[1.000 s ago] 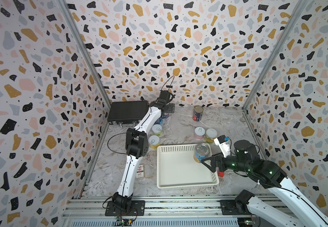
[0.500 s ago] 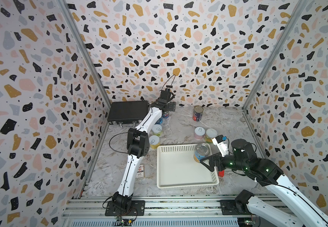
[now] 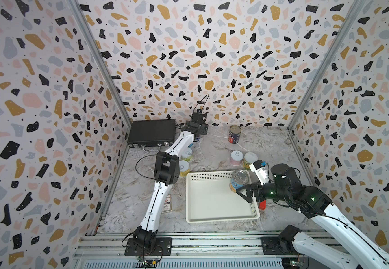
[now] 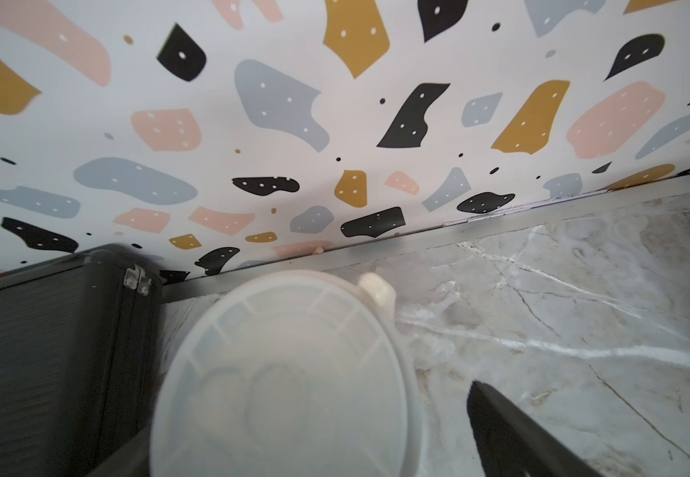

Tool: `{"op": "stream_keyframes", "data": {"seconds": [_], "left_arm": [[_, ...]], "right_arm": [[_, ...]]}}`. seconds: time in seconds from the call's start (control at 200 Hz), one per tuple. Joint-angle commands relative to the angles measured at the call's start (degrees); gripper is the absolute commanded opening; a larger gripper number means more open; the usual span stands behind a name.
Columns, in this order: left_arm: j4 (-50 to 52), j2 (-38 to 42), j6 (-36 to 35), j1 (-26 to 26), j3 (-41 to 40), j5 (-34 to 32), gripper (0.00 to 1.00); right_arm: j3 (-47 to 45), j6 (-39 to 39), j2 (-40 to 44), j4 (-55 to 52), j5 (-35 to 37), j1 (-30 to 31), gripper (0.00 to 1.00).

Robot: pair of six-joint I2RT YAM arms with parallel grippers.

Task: Put the canned food in the basket
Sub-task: Pick up the canned food from the center of the board.

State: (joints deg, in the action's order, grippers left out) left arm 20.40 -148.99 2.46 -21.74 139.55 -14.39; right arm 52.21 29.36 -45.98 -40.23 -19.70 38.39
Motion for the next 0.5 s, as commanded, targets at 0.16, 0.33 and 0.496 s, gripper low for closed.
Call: {"op": "stream_keyframes", "data": {"seconds": [0.16, 0.33, 0.496], "left_arm": [[-3.9, 0.0, 4.2, 3.1, 1.3, 6.7, 0.67], [-5.2, 2.8, 4.6, 3.4, -1.5, 11.0, 0.53], [-5.0, 5.9, 5.3, 3.0, -2.4, 13.5, 0.40]], "right_arm": [[0.1, -0.6, -0.5, 1.1, 0.0, 0.2, 1.00], [0.0, -0.5, -0.6, 1.2, 0.1, 0.2, 1.00], [0.0, -0.5, -0.5, 1.1, 0.6, 0.2, 1.00]]}}
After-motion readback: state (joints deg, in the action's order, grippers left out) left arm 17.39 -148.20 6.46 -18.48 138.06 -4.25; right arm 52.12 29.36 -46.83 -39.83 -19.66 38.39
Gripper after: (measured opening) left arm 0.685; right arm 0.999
